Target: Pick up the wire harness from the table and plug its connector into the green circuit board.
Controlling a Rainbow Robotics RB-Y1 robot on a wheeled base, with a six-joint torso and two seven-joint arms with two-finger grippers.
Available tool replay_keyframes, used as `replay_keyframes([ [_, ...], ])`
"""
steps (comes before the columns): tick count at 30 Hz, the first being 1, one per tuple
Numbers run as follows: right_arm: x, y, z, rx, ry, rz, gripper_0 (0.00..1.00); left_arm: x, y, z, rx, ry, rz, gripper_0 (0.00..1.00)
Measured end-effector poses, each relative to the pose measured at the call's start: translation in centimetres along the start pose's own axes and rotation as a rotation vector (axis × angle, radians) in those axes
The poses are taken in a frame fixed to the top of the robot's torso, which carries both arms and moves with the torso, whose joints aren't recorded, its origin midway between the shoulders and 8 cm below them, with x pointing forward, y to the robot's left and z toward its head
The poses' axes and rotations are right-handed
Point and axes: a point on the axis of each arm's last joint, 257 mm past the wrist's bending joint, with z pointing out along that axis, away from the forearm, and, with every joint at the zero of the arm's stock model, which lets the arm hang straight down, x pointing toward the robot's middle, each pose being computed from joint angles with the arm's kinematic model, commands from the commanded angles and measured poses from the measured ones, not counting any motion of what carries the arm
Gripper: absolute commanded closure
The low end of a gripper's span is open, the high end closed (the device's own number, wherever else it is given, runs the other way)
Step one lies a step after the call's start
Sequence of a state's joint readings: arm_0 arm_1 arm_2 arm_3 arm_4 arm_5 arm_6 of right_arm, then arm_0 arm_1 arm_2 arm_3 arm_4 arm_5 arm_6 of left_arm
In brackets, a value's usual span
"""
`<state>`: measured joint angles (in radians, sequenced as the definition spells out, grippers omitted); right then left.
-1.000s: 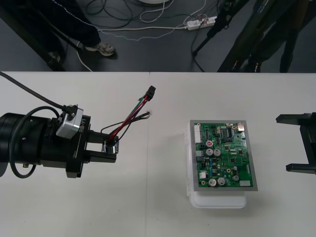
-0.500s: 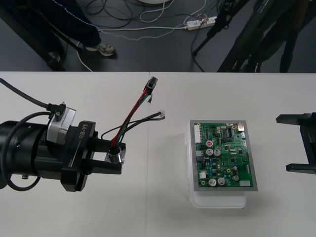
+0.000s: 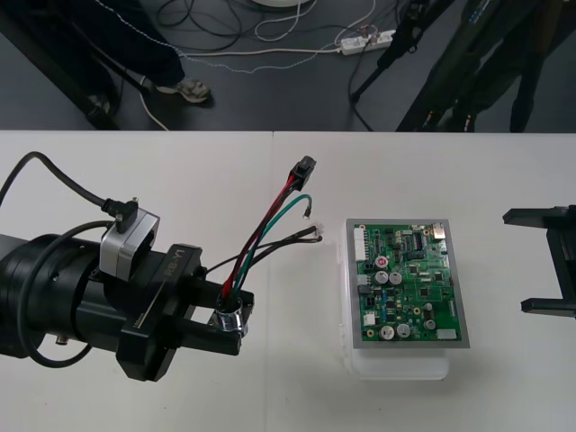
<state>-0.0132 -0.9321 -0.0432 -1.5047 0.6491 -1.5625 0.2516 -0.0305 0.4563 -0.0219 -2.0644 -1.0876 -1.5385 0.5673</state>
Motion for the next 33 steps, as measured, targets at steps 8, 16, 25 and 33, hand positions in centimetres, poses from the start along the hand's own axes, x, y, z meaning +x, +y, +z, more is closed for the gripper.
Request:
replay_keyframes([
  [8,0.0,0.0,0.0,0.000,0.002,0.000,0.00,-0.5,-0.8,1.0,0.053,-0.014,-0.030,1.00],
  [16,0.1,0.0,0.0,0.000,0.002,0.000,0.00,-1.3,-1.3,2.0,0.140,-0.048,-0.117,1.00],
  [25,-0.1,0.0,0.0,0.001,-0.005,0.000,0.00,-1.1,-1.9,2.5,0.205,-0.018,-0.135,1.00],
  [33,-0.4,0.0,0.4,-0.006,-0.027,0.016,0.00,-0.3,-2.9,2.9,0.249,0.016,-0.178,1.00],
])
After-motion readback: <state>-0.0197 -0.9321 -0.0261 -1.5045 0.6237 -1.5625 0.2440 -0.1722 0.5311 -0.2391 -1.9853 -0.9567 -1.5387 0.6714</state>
